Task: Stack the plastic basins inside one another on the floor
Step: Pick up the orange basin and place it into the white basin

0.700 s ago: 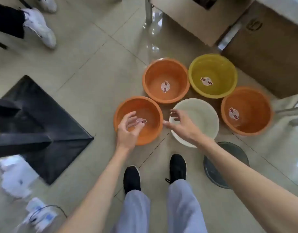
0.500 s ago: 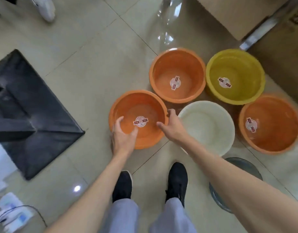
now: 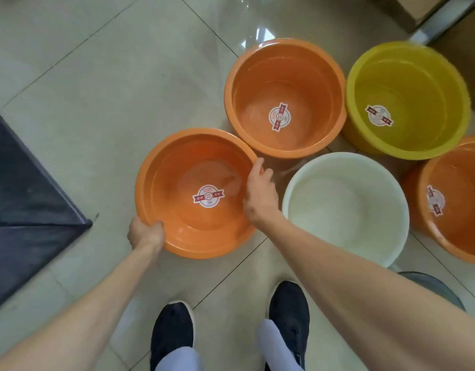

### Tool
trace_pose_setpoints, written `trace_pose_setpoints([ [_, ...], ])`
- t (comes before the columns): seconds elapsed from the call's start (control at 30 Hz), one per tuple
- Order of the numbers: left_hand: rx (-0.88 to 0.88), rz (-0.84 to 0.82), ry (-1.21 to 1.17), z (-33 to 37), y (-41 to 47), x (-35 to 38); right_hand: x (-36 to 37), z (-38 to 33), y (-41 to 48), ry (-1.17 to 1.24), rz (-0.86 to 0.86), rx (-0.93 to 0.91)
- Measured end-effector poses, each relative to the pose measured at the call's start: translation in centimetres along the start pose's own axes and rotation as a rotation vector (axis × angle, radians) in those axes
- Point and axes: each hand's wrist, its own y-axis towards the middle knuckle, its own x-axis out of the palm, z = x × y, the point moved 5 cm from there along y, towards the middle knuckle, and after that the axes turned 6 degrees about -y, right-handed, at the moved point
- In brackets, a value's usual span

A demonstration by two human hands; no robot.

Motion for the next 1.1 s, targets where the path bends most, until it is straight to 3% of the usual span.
trace_pose_setpoints([
  [0.13,0.034,0.177,-0.094,2.0,-4.0,-2.8,-1.8,1.3,-2.6,0.135,-0.051,-0.023],
  [0.27,0.241,0.212,-0.238,6.2,-9.8,-8.0,-8.2,1.8,-7.2,0.372,0.112,-0.138],
  [0.37,0.406,0.172,-0.521,11.8,-11.9,-9.9,-14.0,2.5,-8.1,0.479,0.243,-0.163],
  [0.5,0.513,0.023,-0.693,20.6,-13.3,-5.1,-19.9,5.4,-3.5,0.488,0.403,-0.075],
  [0.67,0.537,-0.156,-0.563,26.2,-10.7,5.8,-20.2,9.6,5.0,0.403,0.411,0.157],
  [0.8,0.608,-0.160,-0.196,25.4,-8.1,11.9,-15.9,12.3,9.3,0.157,0.251,0.315],
  [0.9,0.504,-0.279,-0.033,23.3,-5.7,15.3,-13.0,13.3,10.2,0.045,0.192,0.356],
  [1.1,0.303,-0.313,-0.153,21.1,-4.3,17.5,-10.4,12.8,10.7,0.326,0.224,0.323],
])
